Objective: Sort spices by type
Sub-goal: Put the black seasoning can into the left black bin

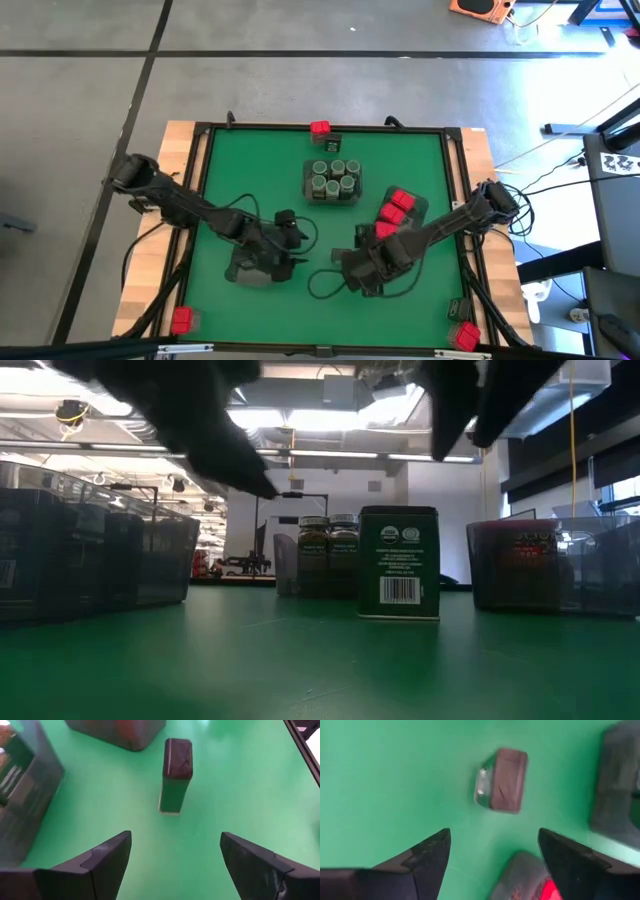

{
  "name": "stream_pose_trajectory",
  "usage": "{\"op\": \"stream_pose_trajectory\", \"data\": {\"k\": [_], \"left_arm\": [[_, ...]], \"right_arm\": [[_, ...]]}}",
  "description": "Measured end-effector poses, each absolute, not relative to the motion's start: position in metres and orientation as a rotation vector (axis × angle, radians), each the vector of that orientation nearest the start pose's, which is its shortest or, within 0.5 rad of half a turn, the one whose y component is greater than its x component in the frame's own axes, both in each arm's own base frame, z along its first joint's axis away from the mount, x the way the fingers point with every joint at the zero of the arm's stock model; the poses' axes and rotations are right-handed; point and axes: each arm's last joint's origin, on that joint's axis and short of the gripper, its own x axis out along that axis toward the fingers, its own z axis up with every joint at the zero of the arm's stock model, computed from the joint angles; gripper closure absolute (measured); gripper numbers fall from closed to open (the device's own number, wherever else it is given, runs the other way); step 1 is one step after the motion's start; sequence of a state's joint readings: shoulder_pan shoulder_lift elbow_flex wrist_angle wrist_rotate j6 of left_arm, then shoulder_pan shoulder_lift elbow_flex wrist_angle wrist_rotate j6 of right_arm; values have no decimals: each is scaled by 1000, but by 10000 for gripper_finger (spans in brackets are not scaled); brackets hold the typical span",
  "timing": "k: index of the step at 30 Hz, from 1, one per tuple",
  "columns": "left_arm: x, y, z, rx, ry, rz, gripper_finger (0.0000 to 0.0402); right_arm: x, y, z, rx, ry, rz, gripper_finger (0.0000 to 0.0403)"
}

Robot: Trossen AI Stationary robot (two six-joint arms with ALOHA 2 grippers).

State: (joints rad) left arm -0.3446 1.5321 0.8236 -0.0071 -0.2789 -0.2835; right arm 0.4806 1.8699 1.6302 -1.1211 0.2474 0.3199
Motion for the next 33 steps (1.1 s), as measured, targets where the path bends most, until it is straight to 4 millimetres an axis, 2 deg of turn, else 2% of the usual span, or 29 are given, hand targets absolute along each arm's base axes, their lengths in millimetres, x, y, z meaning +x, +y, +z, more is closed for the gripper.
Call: {"op": "stream_pose_trajectory", "data": {"k": [4, 9, 15, 23, 29, 33], "left_arm": [[314, -96, 192, -42, 691, 9, 98], [339, -98, 194, -36, 688, -20, 98], [367, -101, 194, -7, 677, -33, 98], [397, -99, 181, -21, 692, -11, 98], [405, -100, 160, -25, 729, -3, 100], [407, -100, 153, -39, 731, 3, 126]], "right_arm": [[307, 166, 256, -205, 1253, -99, 108], [280, 172, 246, -111, 1147, -102, 109], [256, 180, 220, -37, 1081, -93, 109], [241, 186, 195, 18, 1055, -124, 109], [237, 189, 191, 20, 1052, -112, 109], [237, 189, 191, 17, 1053, -111, 109]]}}
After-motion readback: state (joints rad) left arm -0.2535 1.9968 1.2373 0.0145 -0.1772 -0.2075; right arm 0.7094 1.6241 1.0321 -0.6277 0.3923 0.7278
